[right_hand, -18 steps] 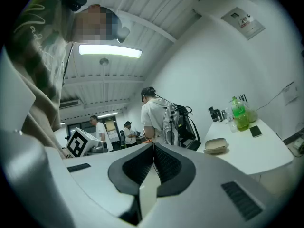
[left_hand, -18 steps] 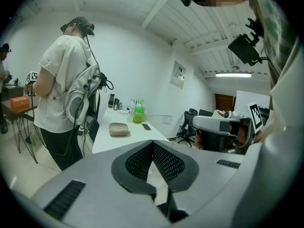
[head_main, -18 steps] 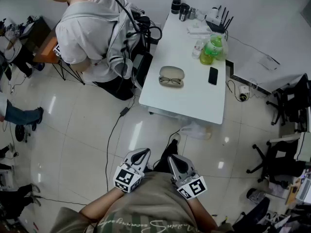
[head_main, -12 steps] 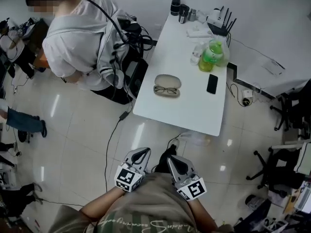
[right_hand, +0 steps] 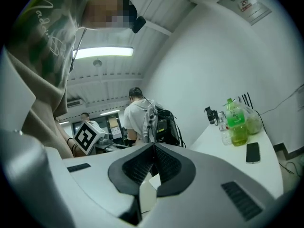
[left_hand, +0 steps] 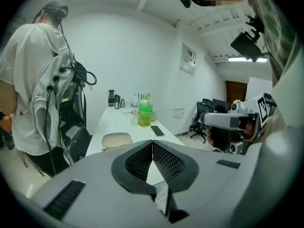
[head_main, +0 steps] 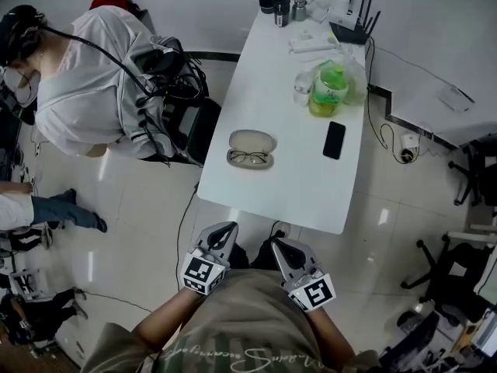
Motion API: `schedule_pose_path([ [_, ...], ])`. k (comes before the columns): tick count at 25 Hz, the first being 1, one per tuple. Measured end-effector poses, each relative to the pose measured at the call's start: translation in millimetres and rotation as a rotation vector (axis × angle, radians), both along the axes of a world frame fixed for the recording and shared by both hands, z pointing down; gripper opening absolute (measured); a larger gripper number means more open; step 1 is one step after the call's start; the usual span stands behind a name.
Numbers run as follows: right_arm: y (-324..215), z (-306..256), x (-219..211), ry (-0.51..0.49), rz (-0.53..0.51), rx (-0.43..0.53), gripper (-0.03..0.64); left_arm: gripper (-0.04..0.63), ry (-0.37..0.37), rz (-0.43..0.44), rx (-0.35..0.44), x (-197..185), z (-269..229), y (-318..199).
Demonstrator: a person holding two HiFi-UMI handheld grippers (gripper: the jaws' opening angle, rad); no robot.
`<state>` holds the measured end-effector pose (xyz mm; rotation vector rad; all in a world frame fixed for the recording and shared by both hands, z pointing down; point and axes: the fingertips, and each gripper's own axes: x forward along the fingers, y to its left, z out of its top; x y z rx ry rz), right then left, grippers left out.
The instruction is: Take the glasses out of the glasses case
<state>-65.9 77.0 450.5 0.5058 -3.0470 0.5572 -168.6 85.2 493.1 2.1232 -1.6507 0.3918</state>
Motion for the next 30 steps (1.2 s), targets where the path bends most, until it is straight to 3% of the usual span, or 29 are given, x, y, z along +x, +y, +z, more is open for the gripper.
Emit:
schedule_pose_path([
  [4,-19.8,7.8,3.0,0.006,0.020,-0.027,0.012,0.008,-0.058,-0.001,-0.017,-16.8,14.2,-17.0],
  [12,-33.1,22.6,-23.8,0.028,0.034,-0.028,0.012,0.009,-0.171,0.128,-0.137,-69.5,80.7,-54.7],
  [16,-46.9,25.3,-30.9,0.017,0.081,-0.038,0.012,0.009,-0.295,0.331,-0.165,-74.7,105.8,-97.9],
  [20,-52.7,35.1,-34.2,0.008,0.096,-0.073,0.012,0.064,-0.439,0.499,-0.225,-80.1,142.7,-134.3],
  [24,-60.0,40.5,-38.8,0.020,0.091,-0.063,0.012,0.064,-0.525,0.628,-0.260,-81.9,175.5,-173.6],
  [28,-63.4,48.8,-39.4,0.030,0.102,-0.100,0.012,0.064,-0.716,0.774,-0.289,-91.8,213.7,-191.0],
  [30,-67.9,52.1,-37.3,0.030,0.113,-0.115,0.012,0.064,-0.735,0.834,-0.347,-93.3,233.0,-194.0],
])
